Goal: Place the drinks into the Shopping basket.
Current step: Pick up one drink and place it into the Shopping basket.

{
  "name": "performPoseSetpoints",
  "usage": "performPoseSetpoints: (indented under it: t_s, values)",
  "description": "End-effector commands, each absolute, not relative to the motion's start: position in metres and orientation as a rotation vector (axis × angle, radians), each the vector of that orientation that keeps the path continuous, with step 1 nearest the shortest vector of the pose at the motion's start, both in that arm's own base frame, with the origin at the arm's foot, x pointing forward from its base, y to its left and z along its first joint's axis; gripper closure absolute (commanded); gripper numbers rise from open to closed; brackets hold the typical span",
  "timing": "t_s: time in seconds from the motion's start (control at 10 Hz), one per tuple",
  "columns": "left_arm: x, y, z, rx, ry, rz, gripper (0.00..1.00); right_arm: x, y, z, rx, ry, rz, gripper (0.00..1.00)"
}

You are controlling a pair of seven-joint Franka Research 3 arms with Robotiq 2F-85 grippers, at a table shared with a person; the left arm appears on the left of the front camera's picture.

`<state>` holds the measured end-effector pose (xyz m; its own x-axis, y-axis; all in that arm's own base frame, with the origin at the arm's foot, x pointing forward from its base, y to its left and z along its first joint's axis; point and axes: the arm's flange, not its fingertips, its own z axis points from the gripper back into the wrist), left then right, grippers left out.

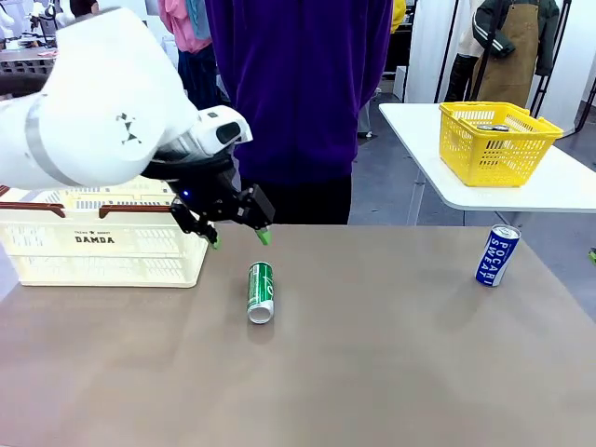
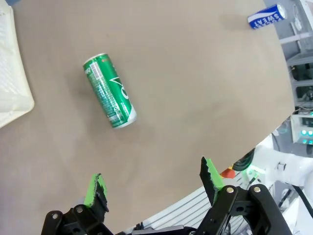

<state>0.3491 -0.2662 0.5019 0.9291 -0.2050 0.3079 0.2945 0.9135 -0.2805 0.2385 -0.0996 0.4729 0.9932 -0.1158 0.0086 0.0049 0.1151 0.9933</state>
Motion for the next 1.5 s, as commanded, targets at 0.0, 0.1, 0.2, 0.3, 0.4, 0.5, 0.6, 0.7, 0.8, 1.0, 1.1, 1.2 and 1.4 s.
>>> performPoseSetpoints:
  t_s: [0.0,0.1,0.2,0.3,0.4,0.5,0.6,0.7,0.8,1.0,1.1,1.2,1.4]
  values:
    - [0.342,-0.264,0.502,-0.309,-0.276,-0.241,0.0,0.24,-0.1,0.478,1.471,-0.104,-0.075,0.0]
    - [0.349,-0.266,0.502,-0.33,-0.277,-0.261,0.0,0.24,-0.1,0.478,1.471,-0.104,-0.075,0.0]
    - [0.344,-0.29,0.506,-0.258,-0.314,-0.23,0.0,0.24,-0.1,0.478,1.471,-0.104,-0.075,0.0]
    - [0.349,-0.317,0.497,-0.228,-0.314,-0.26,0.0,0.24,-0.1,0.478,1.471,-0.104,-0.075,0.0]
    - [0.36,-0.335,0.478,-0.185,-0.264,-0.239,0.0,0.24,-0.1,0.478,1.471,-0.104,-0.075,0.0]
    - [0.37,-0.349,0.457,-0.132,-0.233,-0.217,0.0,0.24,-0.1,0.478,1.471,-0.104,-0.075,0.0]
    - [0.376,-0.358,0.439,-0.096,-0.184,-0.208,0.0,0.24,-0.1,0.478,1.471,-0.104,-0.075,0.0]
    - [0.38,-0.364,0.424,-0.031,-0.165,-0.155,0.0,0.24,-0.1,0.478,1.471,-0.104,-0.075,0.0]
    - [0.38,-0.365,0.415,0.005,-0.165,-0.102,0.0,0.24,-0.1,0.478,1.471,-0.104,-0.075,0.0]
    - [0.392,-0.366,0.391,-0.024,-0.12,-0.132,0.0,0.24,-0.1,0.478,1.471,-0.104,-0.075,0.0]
    - [0.406,-0.361,0.38,-0.063,-0.092,-0.183,0.0,0.24,-0.1,0.478,1.471,-0.104,-0.075,0.0]
    - [0.417,-0.355,0.375,-0.081,-0.083,-0.199,0.0,0.24,-0.1,0.478,1.471,-0.104,-0.075,0.0]
    - [0.434,-0.344,0.363,-0.075,-0.06,-0.2,0.0,0.24,-0.1,0.478,1.471,-0.104,-0.075,0.0]
